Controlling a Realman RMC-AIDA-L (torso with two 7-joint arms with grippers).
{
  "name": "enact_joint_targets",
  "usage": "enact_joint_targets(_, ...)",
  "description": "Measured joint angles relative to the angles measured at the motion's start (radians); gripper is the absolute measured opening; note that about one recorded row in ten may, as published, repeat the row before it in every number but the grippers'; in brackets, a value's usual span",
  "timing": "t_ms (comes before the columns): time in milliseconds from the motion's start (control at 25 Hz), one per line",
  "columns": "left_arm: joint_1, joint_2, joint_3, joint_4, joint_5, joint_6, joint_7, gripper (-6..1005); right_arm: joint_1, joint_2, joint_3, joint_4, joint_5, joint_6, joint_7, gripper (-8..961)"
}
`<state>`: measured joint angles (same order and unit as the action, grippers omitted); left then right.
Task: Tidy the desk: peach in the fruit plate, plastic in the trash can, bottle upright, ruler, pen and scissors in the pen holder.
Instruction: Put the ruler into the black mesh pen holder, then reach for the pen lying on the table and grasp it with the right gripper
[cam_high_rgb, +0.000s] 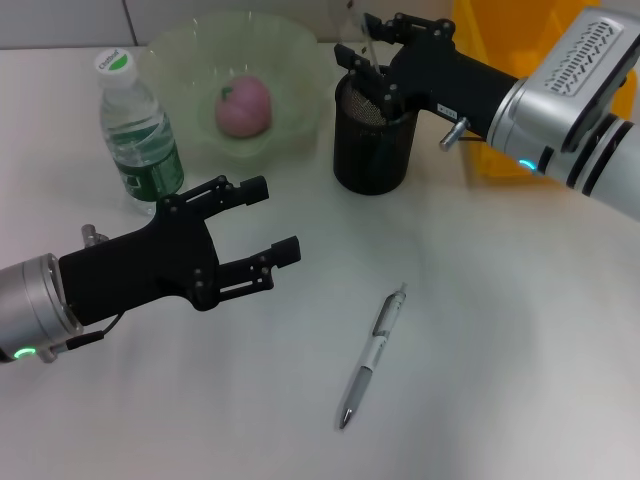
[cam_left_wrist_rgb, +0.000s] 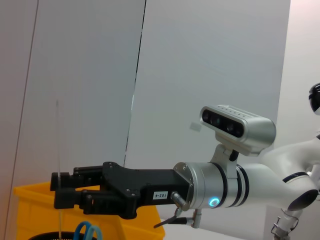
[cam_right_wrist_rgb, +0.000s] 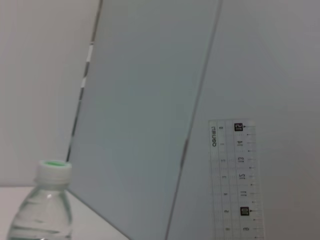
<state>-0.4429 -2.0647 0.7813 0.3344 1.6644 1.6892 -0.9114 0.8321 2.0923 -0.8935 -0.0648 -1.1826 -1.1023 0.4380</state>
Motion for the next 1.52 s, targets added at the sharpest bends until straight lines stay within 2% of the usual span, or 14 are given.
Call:
enact_joint_targets(240, 0.003, 0.000, 0.005, 0.002, 0.000, 0.003, 0.001, 797, 0.010, 0.000, 0.066, 0.029, 0.000, 0.055, 0.037, 483)
enact_joint_targets(920, 0.015, 0.003, 0.007, 0.003, 0.005, 0.028, 0.003, 797, 0.000, 0.000, 0.072, 0.034, 0.000, 0.051, 0.101, 553)
enact_joint_targets(960, 0.015, 0.003, 0.007, 0.003, 0.005, 0.028, 0.004, 797, -0.001, 0.000, 0.073, 0.034, 0.000, 0.049, 0.101, 586)
enact_joint_targets(1120, 0.015, 0.003, 0.007, 0.003, 0.006, 0.029, 0.005, 797, -0.019, 0.000, 0.093, 0.030, 0.000, 0.005, 0.101, 719)
enact_joint_targets(1360, 0.016, 0.003, 0.007, 0.003, 0.008, 0.032, 0.009, 797, -0.061, 0.000, 0.195, 0.025, 0.000, -0.096, 0.101, 719)
enact_joint_targets(1520, 0.019, 0.002, 0.007, 0.003, 0.007, 0.035, 0.022, 797, -0.081, 0.000, 0.222, 0.024, 0.000, -0.139, 0.121, 719)
